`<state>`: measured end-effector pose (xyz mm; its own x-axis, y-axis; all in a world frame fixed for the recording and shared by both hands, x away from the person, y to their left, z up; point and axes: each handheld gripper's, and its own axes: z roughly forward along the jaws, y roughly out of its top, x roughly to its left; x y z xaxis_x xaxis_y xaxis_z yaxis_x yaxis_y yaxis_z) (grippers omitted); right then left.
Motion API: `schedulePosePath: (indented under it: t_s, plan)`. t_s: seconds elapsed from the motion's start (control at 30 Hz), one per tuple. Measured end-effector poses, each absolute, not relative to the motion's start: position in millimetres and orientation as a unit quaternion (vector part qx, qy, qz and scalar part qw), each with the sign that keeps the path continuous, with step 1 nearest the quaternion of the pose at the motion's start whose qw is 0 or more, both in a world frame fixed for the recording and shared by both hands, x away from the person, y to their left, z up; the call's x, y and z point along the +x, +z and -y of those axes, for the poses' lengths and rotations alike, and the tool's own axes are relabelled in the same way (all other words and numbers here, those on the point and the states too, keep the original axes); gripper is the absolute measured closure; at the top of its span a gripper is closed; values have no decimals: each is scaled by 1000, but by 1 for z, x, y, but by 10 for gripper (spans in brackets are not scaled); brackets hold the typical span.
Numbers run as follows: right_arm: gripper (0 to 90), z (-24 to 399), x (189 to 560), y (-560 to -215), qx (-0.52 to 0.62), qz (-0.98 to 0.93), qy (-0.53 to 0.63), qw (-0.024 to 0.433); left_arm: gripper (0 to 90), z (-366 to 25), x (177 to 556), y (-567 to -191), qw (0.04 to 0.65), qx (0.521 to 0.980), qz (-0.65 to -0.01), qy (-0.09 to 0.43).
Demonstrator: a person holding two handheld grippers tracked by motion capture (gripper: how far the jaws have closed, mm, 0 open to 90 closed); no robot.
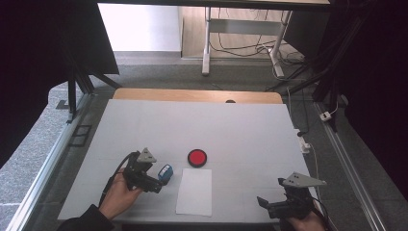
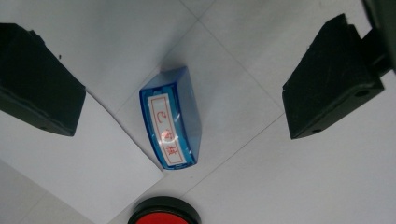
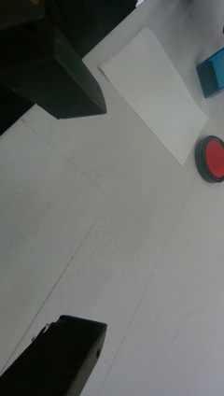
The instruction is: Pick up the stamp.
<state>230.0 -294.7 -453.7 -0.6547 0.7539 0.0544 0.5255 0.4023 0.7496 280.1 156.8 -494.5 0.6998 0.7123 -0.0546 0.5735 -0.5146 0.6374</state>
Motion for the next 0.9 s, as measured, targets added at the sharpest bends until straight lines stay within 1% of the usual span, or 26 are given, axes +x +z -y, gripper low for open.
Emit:
schedulePosePath:
  t_s: [0.23,0.27,0.3,0.33,0.4,0.43,0.47,0.53,0.57,0.6,0.67,0.77,0.83,0.87,0.9]
  plan:
    - [0,294,230,-454,387,-825,383,148,0,-148,287,-497,305,877,-356,106]
    - [0,294,230,-454,387,-826,383,148,9,-148,287,-498,303,877,-357,108]
    - [0,294,230,-454,387,-826,383,147,40,-148,288,-498,301,878,-356,108]
    - [0,294,230,-454,387,-826,383,147,40,-148,289,-498,298,879,-355,108]
    - [0,294,230,-454,387,-826,383,147,94,-147,290,-499,296,879,-357,109]
    - [0,294,230,-454,386,-826,383,147,171,-148,290,-499,297,880,-355,106]
    - [0,294,230,-454,386,-826,383,147,171,-148,290,-498,297,881,-352,106]
    - [0,294,230,-454,385,-827,382,147,273,-146,290,-497,293,884,-348,112]
    - [0,294,230,-454,385,-827,382,147,310,-146,290,-497,293,884,-348,112]
    - [0,294,230,-454,385,-827,382,148,328,-146,289,-497,293,883,-348,113]
    - [0,294,230,-454,385,-827,382,148,403,-146,290,-496,293,883,-350,109]
    - [0,294,230,-454,383,-828,381,148,479,-146,290,-496,292,882,-355,104]
    - [0,294,230,-454,383,-829,380,148,495,-146,291,-495,295,881,-357,100]
    - [0,294,230,-454,383,-829,380,148,527,-146,291,-495,297,881,-357,95]
    - [0,294,230,-454,382,-829,380,148,539,-146,291,-494,297,881,-357,95]
